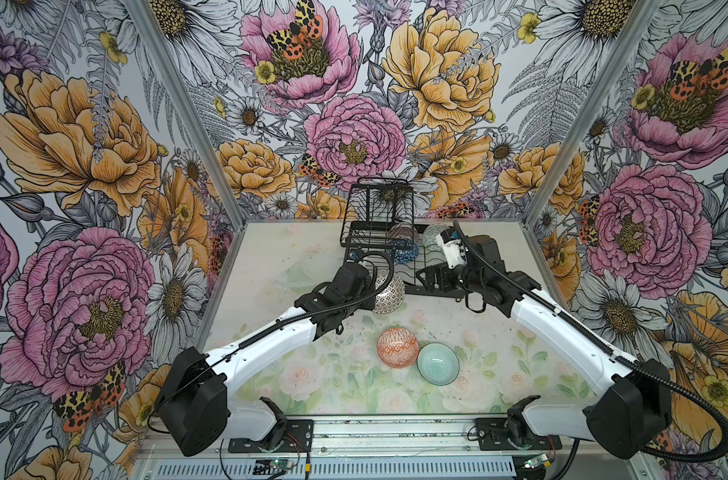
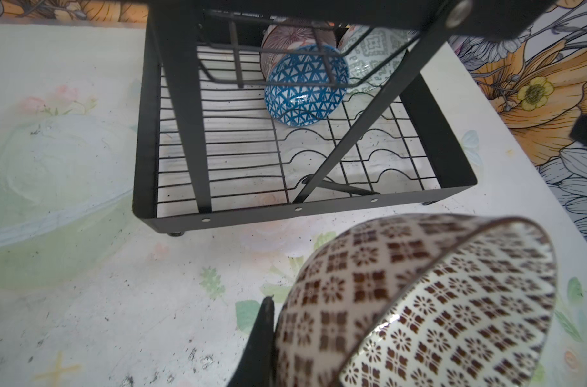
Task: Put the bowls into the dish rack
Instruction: 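Lift the brown-white bowl toward the rack with the left gripper while the right gripper approaches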
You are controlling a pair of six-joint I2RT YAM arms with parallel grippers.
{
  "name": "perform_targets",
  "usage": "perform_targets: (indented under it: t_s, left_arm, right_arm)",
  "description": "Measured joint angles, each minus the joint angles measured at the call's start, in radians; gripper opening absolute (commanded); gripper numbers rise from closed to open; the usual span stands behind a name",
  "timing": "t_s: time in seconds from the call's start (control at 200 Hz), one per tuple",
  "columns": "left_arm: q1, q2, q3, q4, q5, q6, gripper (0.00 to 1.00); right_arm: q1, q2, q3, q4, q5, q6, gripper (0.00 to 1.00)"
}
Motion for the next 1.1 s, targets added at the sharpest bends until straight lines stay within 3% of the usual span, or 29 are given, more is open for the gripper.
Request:
perform_targets:
  t_s: [0.425, 0.646, 0.821, 1.101]
  left_arm:
    - [-0.012, 0.098, 0.064, 0.055, 0.013, 0.004, 0.0]
    - [-0.04, 0.105, 0.078, 0.08, 0.016, 0.006, 0.0]
    - [-0.053, 0.105, 0.08, 0.086, 0.019, 0.006, 0.0]
    - [-0.06, 0.105, 0.082, 0.105, 0.031, 0.003, 0.0]
  right_arm:
    - [0.054, 0.001, -0.016, 0.039, -0.069, 0.072, 0.99]
    - [0.081, 0.061, -0.018, 0.084, -0.069, 0.103, 0.92]
    - [0.099, 0.104, -0.018, 0.11, -0.064, 0.131, 0.76]
    - [0.105, 0.129, -0.018, 0.119, -0.056, 0.152, 0.4]
